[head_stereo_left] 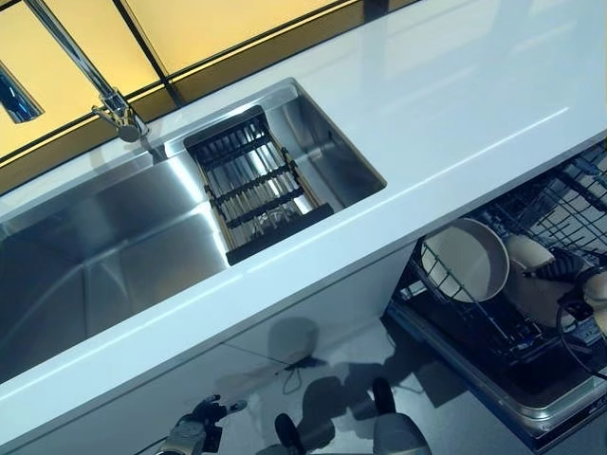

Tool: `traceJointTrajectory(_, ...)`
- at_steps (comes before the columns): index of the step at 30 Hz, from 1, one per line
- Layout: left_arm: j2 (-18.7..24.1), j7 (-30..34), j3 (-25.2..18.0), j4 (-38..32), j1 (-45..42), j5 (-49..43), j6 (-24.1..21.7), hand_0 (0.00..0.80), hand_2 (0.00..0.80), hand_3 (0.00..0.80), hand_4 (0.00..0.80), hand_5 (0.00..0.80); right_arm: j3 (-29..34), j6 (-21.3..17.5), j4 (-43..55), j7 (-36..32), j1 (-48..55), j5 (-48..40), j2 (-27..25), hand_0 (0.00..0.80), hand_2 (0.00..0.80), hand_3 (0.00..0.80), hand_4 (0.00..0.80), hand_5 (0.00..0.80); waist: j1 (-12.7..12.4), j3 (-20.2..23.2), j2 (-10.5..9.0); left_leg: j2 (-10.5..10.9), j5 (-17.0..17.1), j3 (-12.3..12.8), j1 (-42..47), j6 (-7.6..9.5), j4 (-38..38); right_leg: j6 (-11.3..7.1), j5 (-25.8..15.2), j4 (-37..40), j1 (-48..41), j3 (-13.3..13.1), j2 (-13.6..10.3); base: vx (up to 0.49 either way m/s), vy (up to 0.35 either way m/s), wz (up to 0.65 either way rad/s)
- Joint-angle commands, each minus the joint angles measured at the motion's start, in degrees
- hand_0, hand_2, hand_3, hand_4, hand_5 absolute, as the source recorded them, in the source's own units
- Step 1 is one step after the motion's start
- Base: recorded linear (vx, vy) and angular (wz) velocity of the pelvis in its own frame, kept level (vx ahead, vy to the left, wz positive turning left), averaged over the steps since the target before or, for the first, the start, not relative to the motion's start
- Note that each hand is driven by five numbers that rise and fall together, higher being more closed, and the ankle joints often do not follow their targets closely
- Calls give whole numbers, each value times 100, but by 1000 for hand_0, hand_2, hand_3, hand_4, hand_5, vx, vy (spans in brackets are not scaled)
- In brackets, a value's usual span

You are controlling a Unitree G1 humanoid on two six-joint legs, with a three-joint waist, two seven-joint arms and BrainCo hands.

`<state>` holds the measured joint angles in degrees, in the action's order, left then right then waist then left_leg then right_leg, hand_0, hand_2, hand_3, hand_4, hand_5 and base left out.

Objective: Take plates into dishwasher

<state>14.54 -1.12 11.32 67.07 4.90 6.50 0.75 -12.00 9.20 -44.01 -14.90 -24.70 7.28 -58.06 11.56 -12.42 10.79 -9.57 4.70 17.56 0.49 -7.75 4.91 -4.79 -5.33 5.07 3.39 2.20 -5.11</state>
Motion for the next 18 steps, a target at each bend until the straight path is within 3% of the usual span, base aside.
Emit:
traceJointTrajectory(1, 333, 46, 235, 191, 340, 172, -105, 0, 0, 0, 0, 0, -171, -56, -358, 187, -496, 205, 229, 800, 800, 800, 800, 800, -111, 66, -585, -124, -268, -150, 504, -178, 9, -389, -176, -7, 160, -21, -496, 0, 0, 0)
traceJointTrajectory(18, 336, 72, 346, 235, 451, 198, -74, 0, 0, 0, 0, 0, -273, 127, -1111, 367, -512, 337, 588, 800, 800, 800, 800, 800, -291, 59, -568, -107, -236, -302, 442, -145, 9, -396, -163, -7, 105, 49, -533, 0, 0, 0)
